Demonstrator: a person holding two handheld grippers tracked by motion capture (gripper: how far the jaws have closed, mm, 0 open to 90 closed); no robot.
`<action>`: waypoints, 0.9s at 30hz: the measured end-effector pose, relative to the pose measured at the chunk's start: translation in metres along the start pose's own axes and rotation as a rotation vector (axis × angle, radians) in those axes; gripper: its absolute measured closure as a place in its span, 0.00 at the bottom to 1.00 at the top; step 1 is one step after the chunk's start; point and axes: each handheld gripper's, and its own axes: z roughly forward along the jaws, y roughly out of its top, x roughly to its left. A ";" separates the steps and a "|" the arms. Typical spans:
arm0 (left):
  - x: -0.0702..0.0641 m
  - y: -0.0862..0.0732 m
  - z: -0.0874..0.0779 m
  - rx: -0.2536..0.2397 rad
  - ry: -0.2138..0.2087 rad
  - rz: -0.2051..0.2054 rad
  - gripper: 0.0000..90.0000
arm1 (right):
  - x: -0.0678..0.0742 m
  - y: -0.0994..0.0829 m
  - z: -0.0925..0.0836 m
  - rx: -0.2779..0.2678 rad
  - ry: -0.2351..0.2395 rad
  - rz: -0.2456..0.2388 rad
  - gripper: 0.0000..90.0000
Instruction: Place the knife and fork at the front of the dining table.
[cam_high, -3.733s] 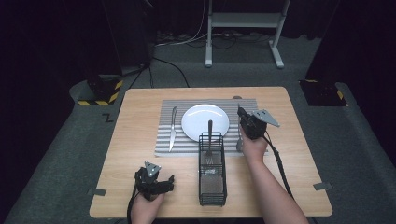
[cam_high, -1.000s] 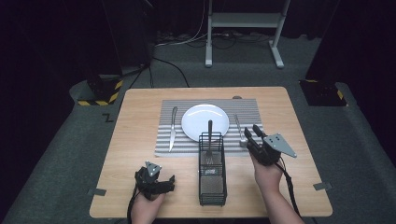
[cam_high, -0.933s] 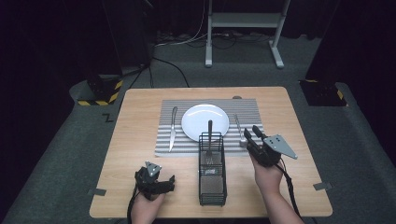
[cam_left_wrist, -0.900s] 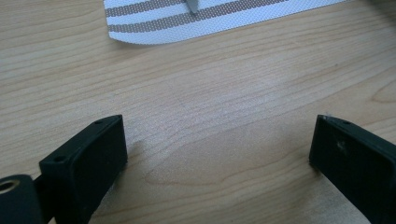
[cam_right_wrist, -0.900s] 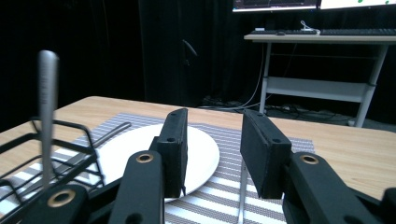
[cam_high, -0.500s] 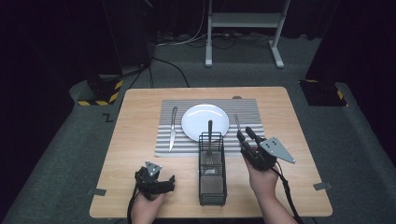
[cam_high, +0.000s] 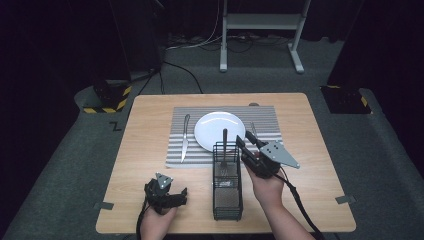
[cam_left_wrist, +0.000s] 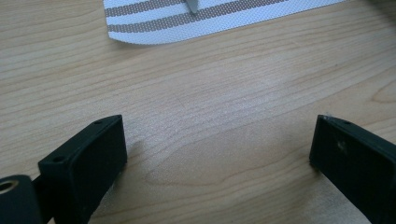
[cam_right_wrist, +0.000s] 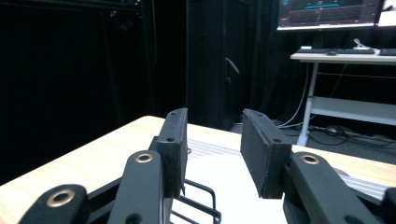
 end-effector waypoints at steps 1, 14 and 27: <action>0.000 0.000 0.000 0.000 -0.001 -0.001 0.04 | 0.001 -0.001 0.002 0.005 0.009 0.000 0.68; 0.000 0.000 0.000 0.001 -0.001 0.001 0.04 | 0.014 -0.001 0.025 0.053 0.037 -0.010 0.68; 0.001 0.000 0.000 0.001 -0.004 0.002 0.04 | 0.014 -0.002 0.041 0.066 0.056 -0.038 0.73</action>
